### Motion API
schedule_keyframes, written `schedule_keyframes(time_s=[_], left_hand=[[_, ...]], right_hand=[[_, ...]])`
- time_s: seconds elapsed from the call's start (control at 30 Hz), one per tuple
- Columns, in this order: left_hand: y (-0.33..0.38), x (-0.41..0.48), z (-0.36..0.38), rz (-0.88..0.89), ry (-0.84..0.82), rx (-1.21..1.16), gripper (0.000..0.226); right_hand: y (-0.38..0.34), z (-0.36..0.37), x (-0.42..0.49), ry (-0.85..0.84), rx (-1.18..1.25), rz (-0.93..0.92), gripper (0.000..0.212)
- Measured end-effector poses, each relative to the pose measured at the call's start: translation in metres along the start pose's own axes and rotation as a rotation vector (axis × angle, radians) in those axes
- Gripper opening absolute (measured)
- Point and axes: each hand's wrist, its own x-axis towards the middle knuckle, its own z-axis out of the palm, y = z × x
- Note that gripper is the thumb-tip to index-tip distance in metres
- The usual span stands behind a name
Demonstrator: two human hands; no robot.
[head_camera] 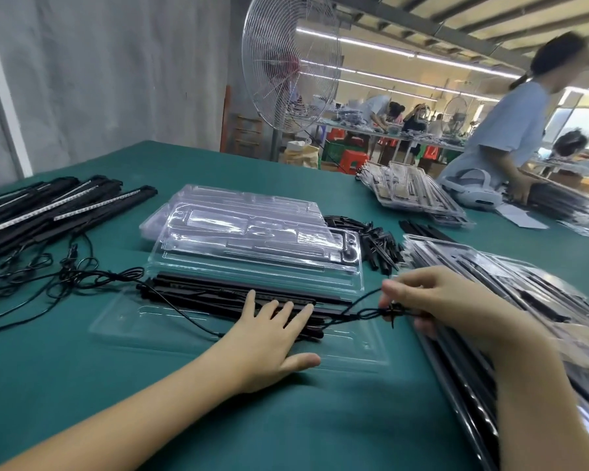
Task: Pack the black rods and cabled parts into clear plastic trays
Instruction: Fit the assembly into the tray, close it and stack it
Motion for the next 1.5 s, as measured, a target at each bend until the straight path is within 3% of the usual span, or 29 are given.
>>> schedule_keyframes(time_s=[0.2, 0.37, 0.47, 0.6, 0.67, 0.83, 0.97, 1.07, 1.17, 1.23, 1.37, 1.5], left_hand=[[0.008, 0.005, -0.003, 0.015, 0.081, 0.018, 0.086], [0.007, 0.009, -0.004, 0.053, 0.096, 0.032, 0.080], [0.014, 0.010, -0.002, 0.079, 0.070, 0.151, 0.064], [0.014, 0.009, -0.005, 0.112, 0.091, 0.191, 0.049], [0.012, 0.008, -0.004, 0.125, 0.096, 0.216, 0.058], [0.003, 0.005, 0.000, 0.125, 0.108, 0.173, 0.084], [-0.002, 0.003, 0.004, 0.096, 0.116, 0.078, 0.085], [-0.003, 0.003, 0.005, 0.094, 0.127, 0.033, 0.077], [-0.003, 0.003, 0.005, 0.107, 0.124, 0.043, 0.070], [-0.003, 0.002, 0.005, 0.112, 0.127, 0.036, 0.069], [-0.005, 0.001, 0.005, 0.087, 0.170, -0.033, 0.081], [-0.005, 0.001, 0.005, 0.071, 0.139, -0.027, 0.084]], right_hand=[[0.003, 0.024, 0.026, 0.227, -0.195, 0.028, 0.045], [0.007, 0.030, 0.043, 0.133, -0.137, 0.315, 0.032], [0.006, 0.038, 0.050, 0.106, -0.134, 0.329, 0.030], [0.003, 0.058, 0.060, 0.160, -0.233, 0.151, 0.037], [0.003, 0.071, 0.064, 0.258, -0.209, 0.032, 0.036], [0.018, 0.099, 0.077, 0.665, 0.145, -0.048, 0.038], [0.016, 0.097, 0.089, 1.052, 0.168, -0.246, 0.053], [0.007, 0.093, 0.091, 1.171, 0.096, -0.484, 0.053], [0.007, 0.088, 0.091, 1.220, -0.080, -0.705, 0.042], [0.015, 0.087, 0.093, 1.154, -0.276, -0.836, 0.039], [0.037, 0.087, 0.093, 1.112, -0.667, -0.901, 0.031], [0.044, 0.090, 0.089, 1.109, -0.696, -0.957, 0.030]])
